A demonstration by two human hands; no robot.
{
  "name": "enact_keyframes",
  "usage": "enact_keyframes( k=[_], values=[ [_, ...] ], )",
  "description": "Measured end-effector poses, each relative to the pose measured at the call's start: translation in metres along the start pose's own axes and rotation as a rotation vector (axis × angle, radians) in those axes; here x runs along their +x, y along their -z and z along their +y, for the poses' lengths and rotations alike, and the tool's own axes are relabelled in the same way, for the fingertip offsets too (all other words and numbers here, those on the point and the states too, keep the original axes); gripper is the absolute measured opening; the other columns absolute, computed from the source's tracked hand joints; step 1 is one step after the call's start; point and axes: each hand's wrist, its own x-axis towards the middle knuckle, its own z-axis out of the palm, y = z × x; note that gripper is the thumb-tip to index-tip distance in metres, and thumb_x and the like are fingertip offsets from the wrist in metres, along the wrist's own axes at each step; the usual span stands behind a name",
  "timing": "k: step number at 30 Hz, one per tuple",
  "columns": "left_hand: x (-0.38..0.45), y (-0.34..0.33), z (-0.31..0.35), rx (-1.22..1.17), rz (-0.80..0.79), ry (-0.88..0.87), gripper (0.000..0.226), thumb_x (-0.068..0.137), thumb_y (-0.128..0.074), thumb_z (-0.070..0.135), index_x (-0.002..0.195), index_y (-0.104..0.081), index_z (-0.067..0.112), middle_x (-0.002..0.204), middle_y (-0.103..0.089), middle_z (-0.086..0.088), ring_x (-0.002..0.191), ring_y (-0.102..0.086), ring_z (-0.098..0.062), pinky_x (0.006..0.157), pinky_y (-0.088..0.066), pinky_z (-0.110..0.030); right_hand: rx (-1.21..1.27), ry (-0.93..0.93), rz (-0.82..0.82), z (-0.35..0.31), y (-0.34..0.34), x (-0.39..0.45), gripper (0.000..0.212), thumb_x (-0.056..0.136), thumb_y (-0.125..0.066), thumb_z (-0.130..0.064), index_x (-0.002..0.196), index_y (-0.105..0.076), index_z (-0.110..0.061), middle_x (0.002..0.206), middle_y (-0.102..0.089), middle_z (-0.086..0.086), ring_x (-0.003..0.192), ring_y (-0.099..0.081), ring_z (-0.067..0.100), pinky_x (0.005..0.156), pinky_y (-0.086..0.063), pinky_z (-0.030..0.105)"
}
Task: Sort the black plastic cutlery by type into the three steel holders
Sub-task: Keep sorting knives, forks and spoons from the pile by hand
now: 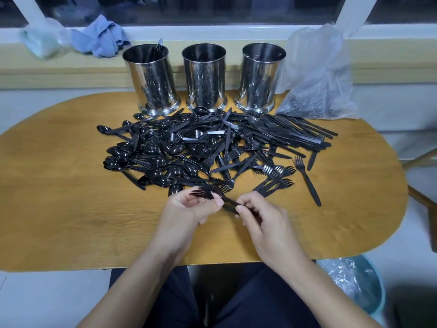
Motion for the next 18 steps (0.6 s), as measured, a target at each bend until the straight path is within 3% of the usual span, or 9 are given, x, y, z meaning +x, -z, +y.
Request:
enact_keyframes(
  k=[3, 6, 10, 13, 14, 16, 18],
  values=[
    [0.000, -0.009, -0.009, -0.168, 0.058, 0.054, 0.018, 0.089, -0.088, 0.019, 0.104, -0.084, 0.010, 0.087, -0.068, -0.003, 0.078, -0.050, -0.016, 0.075, -0.044, -0.030, 0.061, -0.005, 0.064, 0.001, -0.006, -0.004, 0.010, 0.110, -0.066, -0.022, 0.118, -0.072, -0.024, 0.089, -0.067, -0.015, 0.085, -0.071, 0.013, 0.072, -0.056, 0.040],
    [0.001, -0.016, -0.013, -0.226, 0.043, 0.041, 0.027, 0.099, -0.079, 0.029, 0.118, -0.085, 0.012, 0.109, -0.074, -0.005, 0.099, -0.055, -0.023, 0.091, -0.049, -0.036, 0.087, -0.024, 0.009, -0.002, -0.011, -0.006, 0.018, 0.112, -0.064, -0.020, 0.125, -0.076, -0.024, 0.095, -0.069, -0.010, 0.089, -0.068, 0.016, 0.076, -0.055, 0.042],
    [0.006, -0.031, -0.012, -0.335, 0.034, 0.004, 0.028, 0.112, -0.060, 0.033, 0.099, -0.076, 0.014, 0.096, -0.063, -0.004, 0.094, -0.060, -0.020, 0.088, -0.057, -0.034, 0.165, -0.056, -0.086, -0.005, -0.007, -0.008, 0.021, 0.112, -0.063, -0.025, 0.127, -0.077, -0.025, 0.099, -0.069, -0.011, 0.096, -0.068, 0.018, 0.082, -0.055, 0.039],
    [0.015, -0.037, -0.015, -0.370, 0.047, -0.029, 0.033, 0.116, -0.052, 0.037, 0.096, -0.069, 0.016, 0.089, -0.058, -0.005, 0.095, -0.059, -0.025, 0.098, -0.055, -0.044, 0.100, -0.088, -0.004, 0.002, 0.003, -0.004, 0.022, 0.109, -0.067, -0.035, 0.125, -0.079, -0.026, 0.104, -0.071, -0.015, 0.099, -0.068, 0.012, 0.083, -0.056, 0.035],
    [0.016, -0.037, -0.015, -0.394, 0.060, -0.016, 0.033, 0.117, -0.051, 0.038, 0.099, -0.066, 0.015, 0.086, -0.055, -0.005, 0.090, -0.060, -0.024, 0.097, -0.057, -0.045, 0.024, -0.101, 0.063, 0.008, 0.007, -0.003, 0.025, 0.108, -0.068, -0.038, 0.127, -0.078, -0.025, 0.104, -0.069, -0.017, 0.097, -0.068, 0.009, 0.082, -0.057, 0.035],
    [0.014, -0.037, -0.013, -0.414, 0.064, 0.014, 0.031, 0.117, -0.049, 0.040, 0.107, -0.059, 0.012, 0.081, -0.045, -0.002, 0.077, -0.051, -0.020, 0.081, -0.058, -0.038, -0.208, -0.134, 0.144, 0.023, 0.017, 0.002, 0.035, 0.107, -0.066, -0.047, 0.137, -0.071, -0.028, 0.099, -0.061, -0.018, 0.090, -0.061, 0.006, 0.076, -0.057, 0.036],
    [0.011, -0.037, -0.012, -0.396, 0.048, 0.011, 0.032, 0.116, -0.049, 0.041, 0.111, -0.059, 0.012, 0.078, -0.036, 0.001, 0.068, -0.036, -0.016, 0.062, -0.041, -0.029, -0.434, -0.169, 0.098, 0.031, 0.025, 0.005, 0.049, 0.108, -0.058, -0.056, 0.151, -0.058, -0.032, 0.098, -0.053, -0.017, 0.086, -0.056, 0.008, 0.068, -0.055, 0.032]
  ],
)
